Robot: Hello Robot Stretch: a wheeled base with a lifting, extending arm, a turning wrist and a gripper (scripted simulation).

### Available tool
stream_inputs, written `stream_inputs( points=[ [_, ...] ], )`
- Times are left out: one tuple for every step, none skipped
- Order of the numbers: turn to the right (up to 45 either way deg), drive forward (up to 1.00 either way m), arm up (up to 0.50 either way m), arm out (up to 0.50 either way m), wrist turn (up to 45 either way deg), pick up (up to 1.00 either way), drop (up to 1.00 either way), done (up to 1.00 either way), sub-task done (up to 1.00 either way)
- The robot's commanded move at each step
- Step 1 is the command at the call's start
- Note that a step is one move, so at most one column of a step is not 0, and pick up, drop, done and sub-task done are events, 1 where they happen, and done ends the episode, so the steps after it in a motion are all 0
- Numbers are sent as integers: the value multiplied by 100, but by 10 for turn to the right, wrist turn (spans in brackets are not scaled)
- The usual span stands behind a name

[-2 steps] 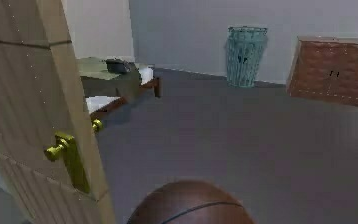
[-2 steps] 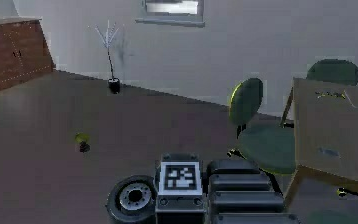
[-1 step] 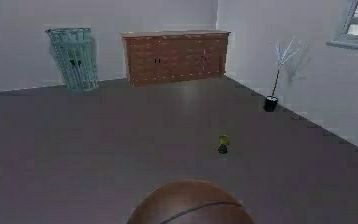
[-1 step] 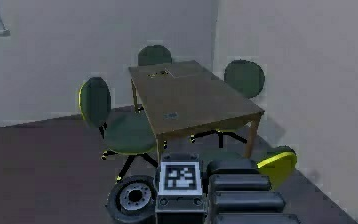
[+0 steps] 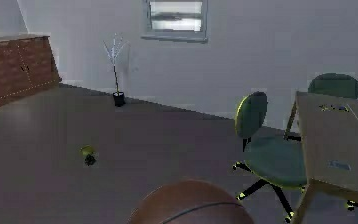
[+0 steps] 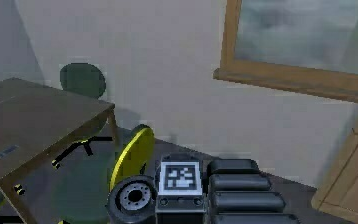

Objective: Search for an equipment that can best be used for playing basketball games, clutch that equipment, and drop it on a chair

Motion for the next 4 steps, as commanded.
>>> stream_inputs(
  points=[
    [450,0,0,0,0,0,0,0,0],
    [360,0,0,0,0,0,0,0,0],
    [-450,0,0,0,0,0,0,0,0],
    [-450,0,0,0,0,0,0,0,0]
  ],
)
